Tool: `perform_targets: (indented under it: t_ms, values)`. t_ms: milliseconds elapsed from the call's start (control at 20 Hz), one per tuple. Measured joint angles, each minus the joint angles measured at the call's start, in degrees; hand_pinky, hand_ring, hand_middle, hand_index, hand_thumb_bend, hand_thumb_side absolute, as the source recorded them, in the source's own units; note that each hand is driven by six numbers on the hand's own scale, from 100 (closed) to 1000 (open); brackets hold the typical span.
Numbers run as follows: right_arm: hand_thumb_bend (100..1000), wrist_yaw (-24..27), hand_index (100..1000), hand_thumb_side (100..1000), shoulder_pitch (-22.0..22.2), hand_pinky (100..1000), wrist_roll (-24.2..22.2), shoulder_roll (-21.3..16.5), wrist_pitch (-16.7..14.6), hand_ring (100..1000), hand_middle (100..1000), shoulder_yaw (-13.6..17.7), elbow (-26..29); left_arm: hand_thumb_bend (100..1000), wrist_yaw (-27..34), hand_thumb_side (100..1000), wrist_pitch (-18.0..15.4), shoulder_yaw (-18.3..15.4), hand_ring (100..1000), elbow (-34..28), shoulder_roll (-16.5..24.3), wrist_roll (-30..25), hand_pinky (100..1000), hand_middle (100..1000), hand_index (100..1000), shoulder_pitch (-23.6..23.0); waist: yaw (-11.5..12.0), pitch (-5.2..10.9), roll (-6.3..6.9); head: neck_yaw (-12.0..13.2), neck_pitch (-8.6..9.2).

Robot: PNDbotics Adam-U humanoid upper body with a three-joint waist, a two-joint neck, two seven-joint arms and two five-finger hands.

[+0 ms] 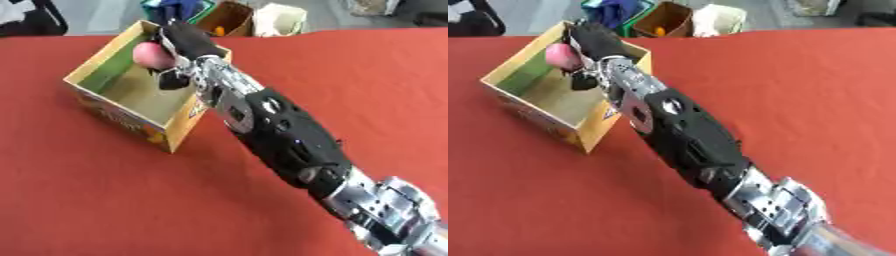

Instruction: Pick up objects on the table and place them in the box.

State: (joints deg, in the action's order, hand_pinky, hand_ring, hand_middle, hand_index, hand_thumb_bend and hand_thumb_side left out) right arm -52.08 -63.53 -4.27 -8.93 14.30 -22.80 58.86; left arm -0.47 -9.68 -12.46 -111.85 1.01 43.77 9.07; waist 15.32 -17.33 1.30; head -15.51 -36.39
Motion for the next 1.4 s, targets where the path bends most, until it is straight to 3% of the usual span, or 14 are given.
perform_targets:
  t_ms: [200,250,300,450,750,950,1100,1250,1400]
  values:
    - [100,-1.85,662,100,-0.89,387,-2.32,0.64,-1.68,568,502,0.27,-2.45,100,0.07,488,-0.02,0.01,251,0.01,0.0,-0.05,208,237,336,0.0,0.16,-0.01,-0.06,-0.22,0.02]
    - [100,-2.47,803,177,-1.06,464,-3.08,0.65,-1.9,646,615,0.3,-2.7,100,0.1,488,-0.02,0.01,251,0.01,0.0,-0.06,208,237,336,0.0,0.17,-0.01,-0.09,-0.23,0.02]
    - [122,-3.09,862,252,-1.22,497,-4.03,0.66,-1.98,698,673,0.4,-2.89,100,0.13,488,-0.03,0.01,251,0.01,0.0,-0.07,209,237,336,0.0,0.17,-0.01,-0.13,-0.23,0.02]
    - [462,-4.57,925,327,-2.32,570,-7.3,0.67,-1.22,779,762,0.88,-3.0,100,0.17,487,0.0,0.02,251,0.02,0.0,-0.16,208,237,335,0.0,0.18,-0.01,-0.35,-0.23,0.02]
    - [574,-9.64,947,285,-3.98,617,-15.01,0.59,-0.12,816,787,0.95,-2.65,100,0.32,487,0.2,0.29,251,0.05,0.0,-0.38,209,236,335,0.02,0.22,-0.01,-0.44,-0.25,0.02]
    - [594,-10.62,942,294,-4.62,592,-18.84,0.45,-0.58,804,774,1.4,-1.07,100,0.45,486,0.3,0.29,251,0.34,0.0,-0.42,208,237,335,0.07,0.27,0.02,-0.69,-0.27,0.02]
    - [580,-8.82,927,388,-4.86,553,-20.03,-0.61,-0.37,781,747,1.56,3.04,100,0.45,485,0.42,0.29,251,0.35,0.0,-0.3,208,237,335,0.12,0.15,0.03,-0.74,-0.21,0.02]
    - [483,-4.96,911,467,-4.75,511,-19.98,-3.64,0.66,758,722,1.57,11.82,100,0.41,487,0.52,0.24,251,0.35,0.0,-0.05,209,237,335,0.37,-0.24,0.04,-0.95,0.11,0.02]
    - [386,-0.1,882,556,-2.1,468,-18.28,-7.47,3.51,733,687,2.19,24.24,100,0.3,490,0.64,0.11,251,0.34,0.0,0.14,210,238,335,0.53,-0.7,0.04,-1.17,0.5,0.02]
